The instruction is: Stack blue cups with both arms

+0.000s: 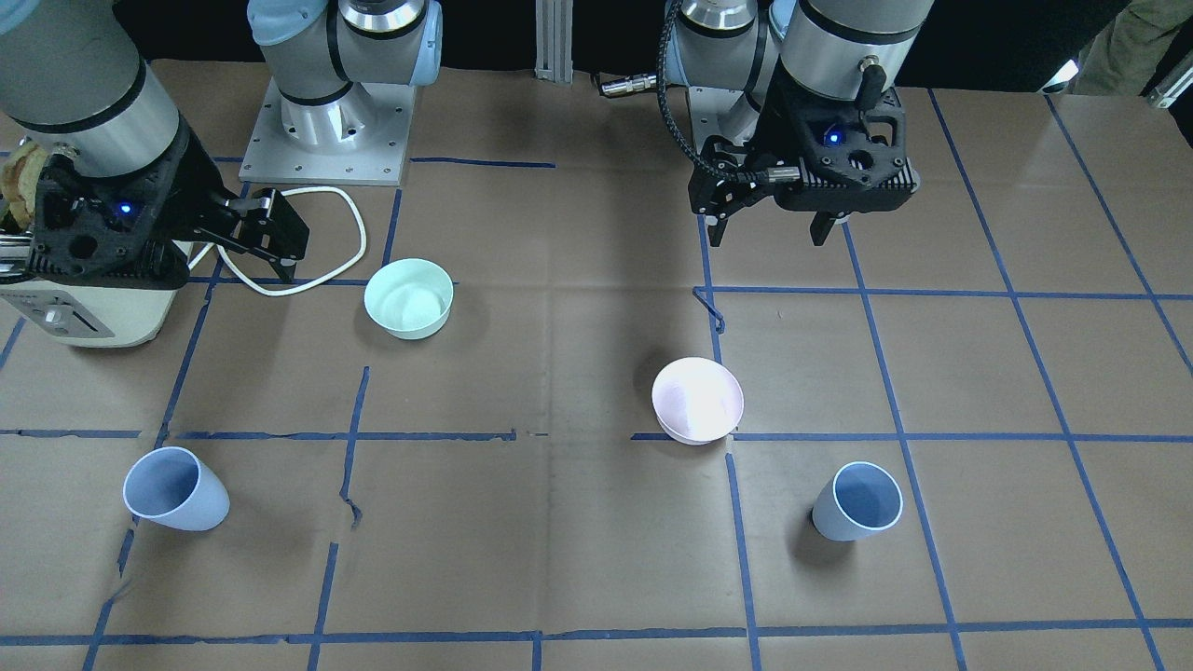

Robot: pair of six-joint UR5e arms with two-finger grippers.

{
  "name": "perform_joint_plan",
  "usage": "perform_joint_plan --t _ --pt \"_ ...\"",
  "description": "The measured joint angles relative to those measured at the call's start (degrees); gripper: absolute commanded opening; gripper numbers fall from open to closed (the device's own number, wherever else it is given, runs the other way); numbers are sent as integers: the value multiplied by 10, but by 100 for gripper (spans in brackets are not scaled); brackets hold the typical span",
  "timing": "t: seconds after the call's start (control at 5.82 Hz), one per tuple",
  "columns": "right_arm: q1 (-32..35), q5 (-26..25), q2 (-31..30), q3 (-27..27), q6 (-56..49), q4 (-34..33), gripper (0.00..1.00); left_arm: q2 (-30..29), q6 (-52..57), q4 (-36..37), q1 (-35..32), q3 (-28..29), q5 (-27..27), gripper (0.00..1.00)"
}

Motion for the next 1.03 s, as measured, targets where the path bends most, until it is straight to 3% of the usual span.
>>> perform_joint_plan --t 0.69,1.03 --pt "-23 -2 1 0 -31 -6 100 4 2 -2 5 -3 3 98" --pt "-130 3 8 1 -131 -13 100 5 14 -3 20 -5 1 98"
